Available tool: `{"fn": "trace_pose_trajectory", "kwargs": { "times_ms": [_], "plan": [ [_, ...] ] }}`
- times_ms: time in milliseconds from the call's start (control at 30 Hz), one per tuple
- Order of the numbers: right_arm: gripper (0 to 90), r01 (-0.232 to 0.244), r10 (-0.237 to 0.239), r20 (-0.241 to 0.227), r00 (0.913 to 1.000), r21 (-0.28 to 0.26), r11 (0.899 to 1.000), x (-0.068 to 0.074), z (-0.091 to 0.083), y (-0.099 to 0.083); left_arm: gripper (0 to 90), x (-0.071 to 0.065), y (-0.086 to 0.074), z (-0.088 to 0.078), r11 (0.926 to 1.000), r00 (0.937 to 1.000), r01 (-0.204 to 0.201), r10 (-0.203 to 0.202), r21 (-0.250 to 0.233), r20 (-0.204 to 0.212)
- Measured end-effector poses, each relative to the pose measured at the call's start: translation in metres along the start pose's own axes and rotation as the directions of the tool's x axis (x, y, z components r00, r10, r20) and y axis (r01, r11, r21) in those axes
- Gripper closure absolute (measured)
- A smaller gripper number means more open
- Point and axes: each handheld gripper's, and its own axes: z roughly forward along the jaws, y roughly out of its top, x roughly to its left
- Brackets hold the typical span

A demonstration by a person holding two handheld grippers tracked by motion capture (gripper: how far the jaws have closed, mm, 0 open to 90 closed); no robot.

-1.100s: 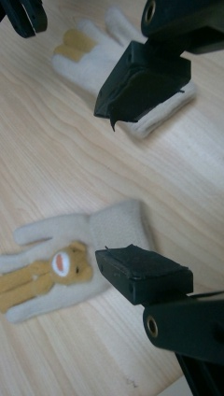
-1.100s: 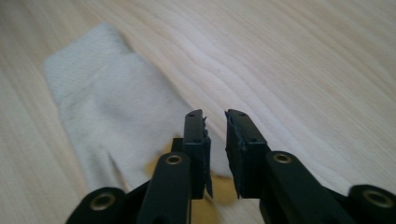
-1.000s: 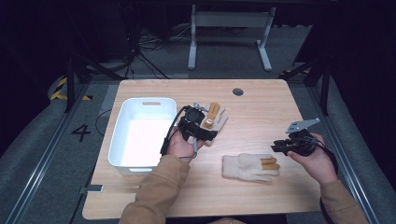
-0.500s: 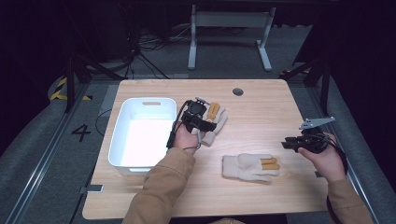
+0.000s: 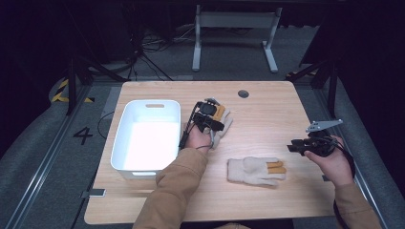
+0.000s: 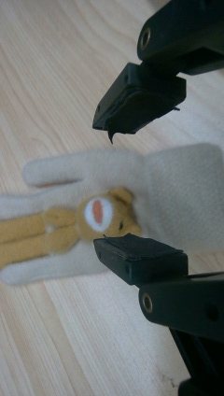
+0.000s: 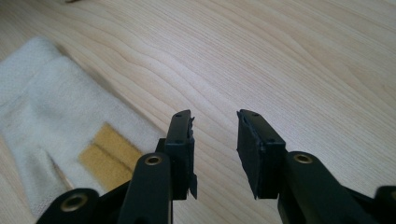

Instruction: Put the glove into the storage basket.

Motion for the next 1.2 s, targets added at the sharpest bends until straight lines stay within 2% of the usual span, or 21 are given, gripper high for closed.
{"fn": "trace_pose_trajectory", "kwargs": {
  "times_ms": [33, 100, 167, 300, 333, 433, 533, 700, 800, 1067, 1200],
  "plan": [
    [65.6, 0.001, -0.001, -0.002, 1.0000, -0.002, 1.000, 0.000, 0.000, 0.000, 38.3, 0.000, 0.002, 0.005, 1.0000, 0.9999, 0.003, -0.002, 0.008, -0.017],
    [65.8, 0.001, -0.001, -0.003, 1.0000, -0.005, 1.000, 0.001, -0.001, 0.001, 41.2, 0.000, 0.002, 0.008, 0.9999, 0.9998, -0.004, 0.004, 0.012, -0.022],
    [66.6, 0.008, -0.008, -0.004, 1.0000, -0.004, 1.000, 0.001, -0.001, 0.001, 43.6, 0.002, 0.003, 0.017, 0.9996, 0.9989, 0.010, -0.009, 0.026, -0.046],
    [66.1, 0.005, -0.005, -0.003, 1.0000, -0.009, 1.000, 0.000, -0.002, 0.000, 44.2, 0.007, 0.002, 0.026, 0.9989, 0.9978, 0.036, -0.034, 0.030, -0.057],
    [65.9, 0.004, -0.004, -0.004, 1.0000, -0.011, 1.000, 0.000, -0.002, 0.000, 44.2, 0.008, 0.002, 0.030, 0.9985, 0.9980, 0.042, -0.041, 0.033, -0.049],
    [65.9, 0.002, -0.003, -0.005, 1.0000, -0.012, 1.000, 0.000, -0.002, 0.000, 44.2, 0.007, 0.002, 0.034, 0.9983, 0.9979, 0.044, -0.042, 0.038, -0.050],
    [65.5, 0.001, -0.001, -0.007, 1.0000, -0.012, 1.000, 0.000, -0.001, 0.000, 43.0, 0.006, 0.002, 0.040, 0.9976, 0.9978, 0.043, -0.040, 0.054, -0.052],
    [65.0, 0.007, -0.008, -0.028, 0.9996, -0.017, 1.000, 0.002, -0.001, 0.002, 44.2, 0.005, 0.003, 0.050, 0.9957, 0.9955, 0.031, -0.023, 0.088, -0.092],
    [64.8, 0.010, -0.010, -0.030, 0.9995, -0.017, 1.000, 0.004, -0.001, 0.002, 48.2, 0.002, 0.003, 0.052, 0.9956, 0.9923, 0.004, 0.007, 0.093, -0.124],
    [64.8, 0.007, -0.008, -0.030, 0.9995, -0.017, 1.000, 0.003, 0.000, 0.002, 63.7, 0.004, 0.003, 0.048, 0.9942, 0.9944, 0.006, 0.005, 0.107, -0.105],
    [65.0, 0.007, -0.007, -0.031, 0.9995, -0.009, 1.000, 0.003, 0.001, 0.001, 67.0, -0.001, 0.007, 0.043, 0.9938, 0.9956, -0.018, 0.028, 0.109, -0.089]
  ]
}}
